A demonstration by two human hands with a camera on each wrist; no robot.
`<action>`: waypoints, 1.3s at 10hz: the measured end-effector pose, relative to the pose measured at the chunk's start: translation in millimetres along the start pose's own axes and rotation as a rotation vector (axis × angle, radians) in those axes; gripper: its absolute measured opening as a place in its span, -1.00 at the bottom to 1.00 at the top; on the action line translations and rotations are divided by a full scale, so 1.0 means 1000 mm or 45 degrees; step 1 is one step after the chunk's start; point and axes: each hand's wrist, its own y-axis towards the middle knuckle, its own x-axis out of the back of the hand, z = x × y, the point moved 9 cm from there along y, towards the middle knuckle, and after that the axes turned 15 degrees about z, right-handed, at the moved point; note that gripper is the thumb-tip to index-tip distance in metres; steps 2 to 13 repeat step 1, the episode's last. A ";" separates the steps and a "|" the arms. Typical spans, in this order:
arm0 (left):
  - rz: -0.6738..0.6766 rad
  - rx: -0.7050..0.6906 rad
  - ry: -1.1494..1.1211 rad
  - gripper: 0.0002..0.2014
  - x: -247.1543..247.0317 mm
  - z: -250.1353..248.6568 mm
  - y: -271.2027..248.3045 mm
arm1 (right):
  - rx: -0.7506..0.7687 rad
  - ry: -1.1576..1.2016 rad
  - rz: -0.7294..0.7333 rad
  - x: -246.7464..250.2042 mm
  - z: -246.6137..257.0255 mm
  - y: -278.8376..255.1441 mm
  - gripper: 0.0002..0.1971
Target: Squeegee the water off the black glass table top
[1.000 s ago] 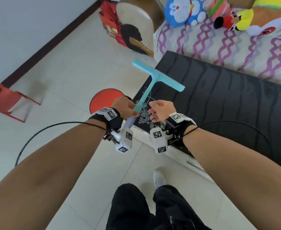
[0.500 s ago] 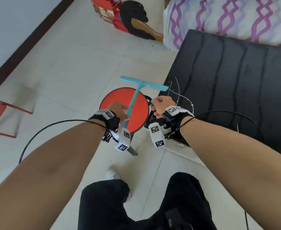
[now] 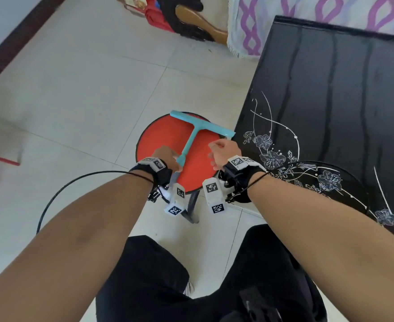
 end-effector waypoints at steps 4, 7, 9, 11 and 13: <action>-0.021 0.017 0.099 -0.64 0.004 0.003 -0.006 | -0.013 0.186 -0.095 0.005 0.006 -0.019 -0.82; -0.021 0.017 0.099 -0.64 0.004 0.003 -0.006 | -0.013 0.186 -0.095 0.005 0.006 -0.019 -0.82; -0.021 0.017 0.099 -0.64 0.004 0.003 -0.006 | -0.013 0.186 -0.095 0.005 0.006 -0.019 -0.82; -0.021 0.017 0.099 -0.64 0.004 0.003 -0.006 | -0.013 0.186 -0.095 0.005 0.006 -0.019 -0.82; -0.021 0.017 0.099 -0.64 0.004 0.003 -0.006 | -0.013 0.186 -0.095 0.005 0.006 -0.019 -0.82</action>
